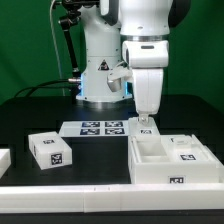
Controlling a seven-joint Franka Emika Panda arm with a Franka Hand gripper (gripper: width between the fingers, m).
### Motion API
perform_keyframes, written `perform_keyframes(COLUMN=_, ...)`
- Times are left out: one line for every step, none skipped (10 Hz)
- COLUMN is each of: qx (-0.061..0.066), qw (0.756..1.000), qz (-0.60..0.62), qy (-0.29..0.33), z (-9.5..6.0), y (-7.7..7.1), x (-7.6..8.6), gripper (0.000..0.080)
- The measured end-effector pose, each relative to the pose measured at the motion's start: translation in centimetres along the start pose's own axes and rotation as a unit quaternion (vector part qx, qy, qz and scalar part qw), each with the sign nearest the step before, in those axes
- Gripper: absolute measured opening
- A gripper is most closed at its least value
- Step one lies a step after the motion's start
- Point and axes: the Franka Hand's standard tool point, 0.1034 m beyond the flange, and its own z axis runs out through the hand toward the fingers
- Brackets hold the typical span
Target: Assemble cabinet
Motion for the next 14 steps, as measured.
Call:
perform_keyframes(qx=-0.002, qw=1.000, qz=0.000, qy=0.000, z=-0.1, y=0.2, x=0.0, gripper=0.0069)
perform_keyframes(qx=-0.002, qw=1.000, qz=0.000, qy=0.000, z=-0.1, y=0.2, x=0.0, gripper=0.0069)
perform_keyframes(qx=-0.002, qw=1.000, qz=0.001, qy=0.000, z=-0.1, y=0.2, x=0.0, gripper=0.0069)
perform_keyframes(qx=-0.002, qw=1.000, qz=0.001, qy=0.000, z=-0.1, y=0.2, x=0.0, gripper=0.0069)
perform_keyframes(qx=-0.002, qw=1.000, qz=0.001, qy=0.000, z=-0.1, y=0.2, x=-0.1, gripper=0.0069)
perform_keyframes(qx=-0.002, qw=1.000, qz=0.001, qy=0.001, z=-0.1, y=0.2, x=0.0, gripper=0.0069)
perform_keyframes(qx=-0.003, qw=1.000, qz=0.000, qy=0.001, z=-0.1, y=0.4, x=0.0, gripper=0.0069)
perform_keyframes(qx=-0.005, qw=1.000, qz=0.000, qy=0.001, z=-0.2, y=0.8, x=0.2, gripper=0.0069)
perform_keyframes(qx=-0.006, qw=1.000, qz=0.000, qy=0.002, z=-0.3, y=1.1, x=0.2, gripper=0.0069)
perform_keyframes(qx=-0.006, qw=1.000, qz=0.000, qy=0.003, z=-0.2, y=1.3, x=0.2, gripper=0.0069)
perform_keyframes(qx=-0.007, qw=1.000, qz=-0.003, qy=0.004, z=0.0, y=1.5, x=0.1, gripper=0.0069)
perform_keyframes(qx=-0.010, qw=1.000, qz=-0.005, qy=0.006, z=0.1, y=1.8, x=-0.1, gripper=0.0069)
perform_keyframes(qx=-0.014, qw=1.000, qz=-0.005, qy=0.008, z=0.2, y=2.1, x=-0.1, gripper=0.0069)
perform_keyframes(qx=-0.018, qw=1.000, qz=-0.009, qy=0.010, z=0.2, y=2.6, x=-0.1, gripper=0.0069)
